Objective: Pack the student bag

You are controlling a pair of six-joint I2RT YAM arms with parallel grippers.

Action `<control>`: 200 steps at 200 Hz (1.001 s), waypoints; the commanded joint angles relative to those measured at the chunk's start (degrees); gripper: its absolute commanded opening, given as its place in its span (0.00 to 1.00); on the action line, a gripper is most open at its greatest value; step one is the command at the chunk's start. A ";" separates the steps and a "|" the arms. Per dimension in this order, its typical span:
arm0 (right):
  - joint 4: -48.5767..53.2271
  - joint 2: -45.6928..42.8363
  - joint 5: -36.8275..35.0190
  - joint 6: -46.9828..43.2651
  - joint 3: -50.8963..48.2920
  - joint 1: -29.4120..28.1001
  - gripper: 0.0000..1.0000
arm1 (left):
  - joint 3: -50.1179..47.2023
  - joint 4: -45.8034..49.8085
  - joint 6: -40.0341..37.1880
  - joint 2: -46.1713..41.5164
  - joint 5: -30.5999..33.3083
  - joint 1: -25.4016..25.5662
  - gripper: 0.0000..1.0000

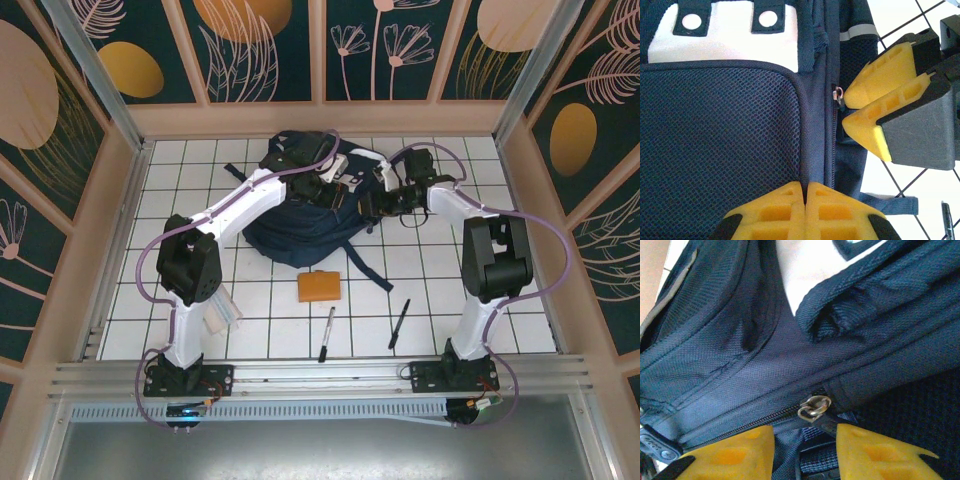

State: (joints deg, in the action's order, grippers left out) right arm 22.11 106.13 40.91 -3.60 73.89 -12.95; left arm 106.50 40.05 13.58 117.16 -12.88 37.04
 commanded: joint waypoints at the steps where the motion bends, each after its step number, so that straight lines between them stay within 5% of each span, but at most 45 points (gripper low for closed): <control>1: 2.82 0.47 1.62 -6.00 2.98 0.20 0.35 | 0.82 -2.88 -2.13 -3.52 -2.23 0.00 0.00; 90: -0.41 0.34 -15.37 -10.11 0.78 -2.84 0.37 | 2.28 -1.35 -3.83 -2.96 -2.32 -0.04 0.00; 121: -1.23 0.06 -14.00 -12.25 0.55 -3.51 0.40 | 3.17 -0.70 -4.09 -2.43 -2.67 -0.02 0.00; 151: -0.13 1.93 -9.66 -13.54 2.90 -3.64 0.32 | 3.69 -0.59 -4.09 -2.12 -2.85 0.00 0.00; 200: -2.20 -0.20 -20.74 -14.28 1.58 -6.19 0.13 | 3.81 0.01 -4.31 -2.19 -1.20 -0.12 0.00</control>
State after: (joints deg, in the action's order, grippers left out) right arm 21.43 107.74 25.82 -16.67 75.26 -17.93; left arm 107.53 41.12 10.50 117.16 -12.99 37.01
